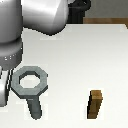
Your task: Put the loop with the handle onto the peg.
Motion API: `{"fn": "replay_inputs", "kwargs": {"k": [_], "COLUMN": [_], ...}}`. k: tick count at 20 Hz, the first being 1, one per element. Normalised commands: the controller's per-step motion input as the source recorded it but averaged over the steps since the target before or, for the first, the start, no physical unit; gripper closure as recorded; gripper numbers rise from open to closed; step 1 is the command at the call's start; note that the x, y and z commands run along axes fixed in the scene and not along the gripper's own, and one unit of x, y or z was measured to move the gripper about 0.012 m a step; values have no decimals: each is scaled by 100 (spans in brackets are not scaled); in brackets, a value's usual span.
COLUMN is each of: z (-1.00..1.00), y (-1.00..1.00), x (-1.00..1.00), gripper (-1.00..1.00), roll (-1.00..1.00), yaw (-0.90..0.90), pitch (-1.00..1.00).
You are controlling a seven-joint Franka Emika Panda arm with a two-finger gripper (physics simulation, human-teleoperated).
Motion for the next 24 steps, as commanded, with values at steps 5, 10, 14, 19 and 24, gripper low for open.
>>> {"fn": "replay_inputs", "kwargs": {"k": [5,10,14,19,24], "z": [-60,0,0,-60,-40], "y": [0,0,0,0,0], "x": [-3,20,25,0,0], "gripper": [100,100,100,100,-100], "roll": [0,0,0,0,0], "yaw": [0,0,0,0,0], "pitch": [0,0,0,0,0]}}
